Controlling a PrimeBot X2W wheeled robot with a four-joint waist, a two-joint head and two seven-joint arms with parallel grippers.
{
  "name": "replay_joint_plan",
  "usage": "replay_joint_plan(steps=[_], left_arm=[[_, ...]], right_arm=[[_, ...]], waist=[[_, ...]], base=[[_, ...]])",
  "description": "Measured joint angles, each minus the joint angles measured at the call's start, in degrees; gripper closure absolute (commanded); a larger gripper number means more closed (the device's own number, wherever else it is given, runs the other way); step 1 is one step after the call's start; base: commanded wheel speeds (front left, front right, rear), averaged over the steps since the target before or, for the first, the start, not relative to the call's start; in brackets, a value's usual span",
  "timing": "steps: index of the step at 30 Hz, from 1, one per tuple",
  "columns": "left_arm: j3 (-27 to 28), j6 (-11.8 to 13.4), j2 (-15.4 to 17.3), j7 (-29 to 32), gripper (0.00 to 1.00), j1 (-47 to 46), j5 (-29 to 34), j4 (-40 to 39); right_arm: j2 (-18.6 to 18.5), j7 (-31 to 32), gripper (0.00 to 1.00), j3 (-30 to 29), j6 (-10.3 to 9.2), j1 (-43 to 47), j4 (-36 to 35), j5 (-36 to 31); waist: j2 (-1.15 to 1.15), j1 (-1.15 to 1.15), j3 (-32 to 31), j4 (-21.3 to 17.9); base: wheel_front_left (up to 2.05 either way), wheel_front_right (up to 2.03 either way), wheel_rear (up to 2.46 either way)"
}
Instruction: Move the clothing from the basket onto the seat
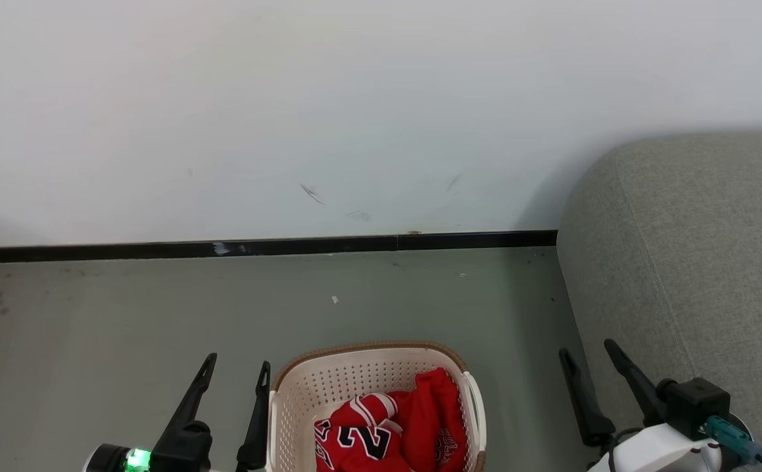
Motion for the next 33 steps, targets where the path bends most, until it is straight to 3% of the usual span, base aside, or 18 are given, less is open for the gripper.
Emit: replay_joint_plan(steps=[33], left_arm=[[2.2,0.0,-0.3,0.0,0.00,0.0,-1.8,2.2]], right_arm=[[0.0,0.0,0.00,0.2,0.00,1.2,0.0,0.1]], waist=[[0.00,-0.01,-0.4,0.1]], base=[[0.00,0.00,0.00]])
